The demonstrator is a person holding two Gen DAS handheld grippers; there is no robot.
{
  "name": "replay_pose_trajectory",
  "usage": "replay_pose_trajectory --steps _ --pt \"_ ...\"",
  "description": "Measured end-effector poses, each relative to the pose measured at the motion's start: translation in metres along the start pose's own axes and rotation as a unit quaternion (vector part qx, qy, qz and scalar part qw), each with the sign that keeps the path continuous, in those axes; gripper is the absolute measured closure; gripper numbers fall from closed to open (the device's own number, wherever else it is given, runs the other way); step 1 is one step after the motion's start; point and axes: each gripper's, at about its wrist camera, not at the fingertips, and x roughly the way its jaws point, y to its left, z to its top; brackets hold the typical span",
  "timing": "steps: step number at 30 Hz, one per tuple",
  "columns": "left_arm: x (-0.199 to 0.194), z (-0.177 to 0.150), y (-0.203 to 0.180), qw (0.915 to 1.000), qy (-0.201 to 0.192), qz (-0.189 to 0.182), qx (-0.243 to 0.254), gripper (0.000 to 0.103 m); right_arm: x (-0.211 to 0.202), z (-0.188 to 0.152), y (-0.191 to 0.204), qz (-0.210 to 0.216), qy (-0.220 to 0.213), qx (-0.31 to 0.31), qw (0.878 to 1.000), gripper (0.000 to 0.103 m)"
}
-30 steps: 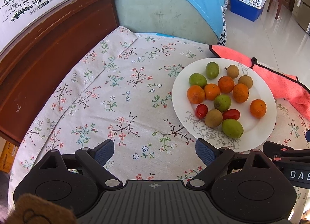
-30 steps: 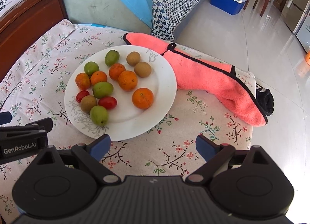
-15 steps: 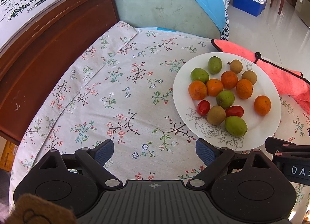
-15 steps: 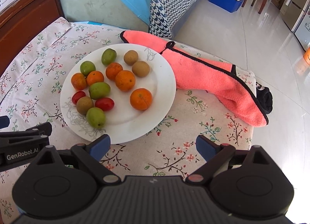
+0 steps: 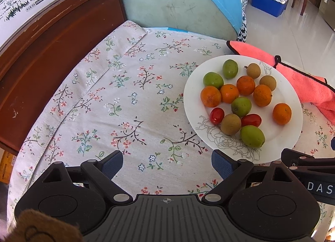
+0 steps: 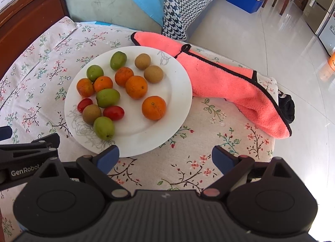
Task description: Organize fruits
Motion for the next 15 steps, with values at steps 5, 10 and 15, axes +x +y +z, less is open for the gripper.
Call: replay_pose_trajectory --steps 5,10,15 --pt "-0.0001 -0.0003 -0.0009 1.0 0.0 -0.003 0.0 0.01 0.0003 -0.0004 0.0002 0.0 0.0 0.0 1.0 0.008" --pt "-0.001 -0.0001 -0.0009 1.0 -0.001 -0.003 0.0 0.01 0.0009 -0.0003 0.0004 -0.002 0.001 0.0 1.0 0.008" --pt "-0.0017 0.0005 -0.0003 1.0 -0.001 -0.004 0.0 0.01 0.0014 -0.0006 0.0011 -0.004 0.001 -0.002 1.0 0.008"
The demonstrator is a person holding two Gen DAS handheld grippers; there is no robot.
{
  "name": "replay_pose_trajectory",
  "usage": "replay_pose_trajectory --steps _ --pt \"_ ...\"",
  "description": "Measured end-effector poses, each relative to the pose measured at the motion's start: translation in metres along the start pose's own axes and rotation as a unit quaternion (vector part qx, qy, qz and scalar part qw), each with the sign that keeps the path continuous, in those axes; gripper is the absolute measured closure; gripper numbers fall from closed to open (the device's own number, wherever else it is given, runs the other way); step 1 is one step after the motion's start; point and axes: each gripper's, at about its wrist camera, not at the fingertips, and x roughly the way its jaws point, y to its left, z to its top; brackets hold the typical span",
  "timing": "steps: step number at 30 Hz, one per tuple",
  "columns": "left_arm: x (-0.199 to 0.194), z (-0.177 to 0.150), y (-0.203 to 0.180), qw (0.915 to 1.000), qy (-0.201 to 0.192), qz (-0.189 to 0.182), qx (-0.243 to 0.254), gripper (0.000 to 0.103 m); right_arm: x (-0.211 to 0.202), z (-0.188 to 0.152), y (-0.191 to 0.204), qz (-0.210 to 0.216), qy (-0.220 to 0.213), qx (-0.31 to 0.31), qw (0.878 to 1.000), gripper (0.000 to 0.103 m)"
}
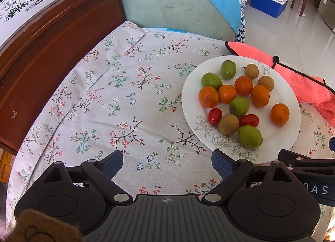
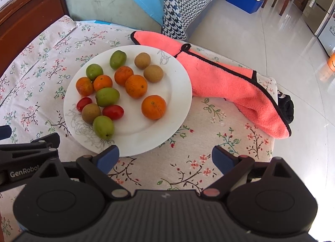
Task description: Organize fruits
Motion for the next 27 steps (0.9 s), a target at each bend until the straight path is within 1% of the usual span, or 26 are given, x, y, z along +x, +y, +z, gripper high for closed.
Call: replay_pose_trajectory --steps 9,17,23,27 --pt "-0.003 -0.001 0.001 1.0 -0.004 0.003 0.001 0.01 -0.001 -0.001 0.001 -0.001 -0.003 -0.002 1.0 0.008" --pt "-0.007 -0.005 0.001 0.9999 -0.007 0.008 0.003 0.01 -0.002 -0.003 -0.001 0.006 -0.001 0.002 1.0 0.008" --pt "-0.012 -0.009 0.004 1.0 -0.007 0.004 0.003 0.01 -0.005 -0.008 -0.001 0.013 -0.005 -0.008 1.0 0.008" --pt "-0.02 -0.011 0.011 0.9999 -0.017 0.0 -0.001 0.01 -0.007 -0.015 0.0 0.018 -0.005 -0.022 1.0 0.008"
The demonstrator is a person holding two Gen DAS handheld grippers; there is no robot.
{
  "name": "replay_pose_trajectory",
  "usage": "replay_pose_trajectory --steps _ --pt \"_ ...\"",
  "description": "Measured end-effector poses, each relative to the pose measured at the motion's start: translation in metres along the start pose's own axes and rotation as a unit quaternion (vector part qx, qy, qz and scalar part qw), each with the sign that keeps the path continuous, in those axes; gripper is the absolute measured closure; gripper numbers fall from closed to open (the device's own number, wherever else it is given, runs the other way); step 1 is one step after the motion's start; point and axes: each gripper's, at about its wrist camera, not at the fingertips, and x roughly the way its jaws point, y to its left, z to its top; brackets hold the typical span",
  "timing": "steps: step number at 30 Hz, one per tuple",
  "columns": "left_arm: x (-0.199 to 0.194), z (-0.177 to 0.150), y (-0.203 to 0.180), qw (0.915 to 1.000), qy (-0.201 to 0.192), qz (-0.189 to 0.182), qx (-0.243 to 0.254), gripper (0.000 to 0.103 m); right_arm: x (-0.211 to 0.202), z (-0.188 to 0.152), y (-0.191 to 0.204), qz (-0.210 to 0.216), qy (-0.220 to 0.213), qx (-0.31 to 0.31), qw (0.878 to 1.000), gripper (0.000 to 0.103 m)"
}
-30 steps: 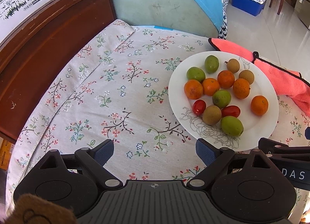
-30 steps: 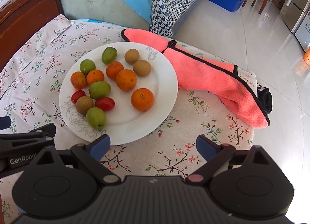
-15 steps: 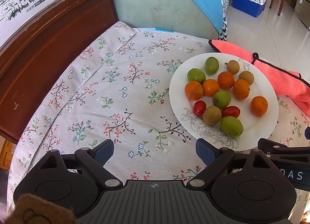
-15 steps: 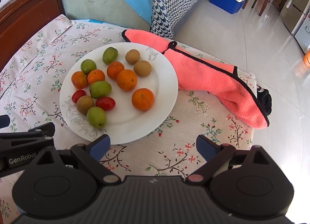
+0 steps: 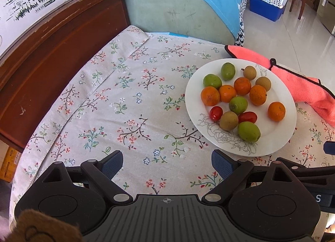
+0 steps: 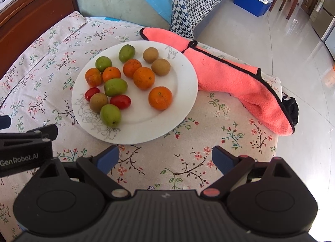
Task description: Organize fruits
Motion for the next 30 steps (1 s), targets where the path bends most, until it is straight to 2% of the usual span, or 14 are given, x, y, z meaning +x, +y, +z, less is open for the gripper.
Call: replay_pose_trajectory --steps 9,22,27,30 --pt "-0.011 -0.011 0.019 0.9999 -0.009 0.006 -0.002 0.01 -0.003 -0.029 0.017 0.062 -0.001 -0.057 0.996 0.008" --pt "-0.02 -0.038 0.038 0.9999 -0.008 0.009 -0.008 0.01 -0.006 -0.087 0.068 0.142 -0.025 -0.128 0.981 0.008" --pt "-0.025 -0.043 0.045 0.9998 -0.011 0.003 -0.018 0.01 -0.008 -0.116 0.086 0.136 -0.093 -0.174 0.971 0.005" --pt "-0.027 -0.046 0.047 0.9997 -0.012 -0.001 -0.023 0.01 -0.006 -0.121 0.091 0.149 -0.12 -0.177 0.965 0.001"
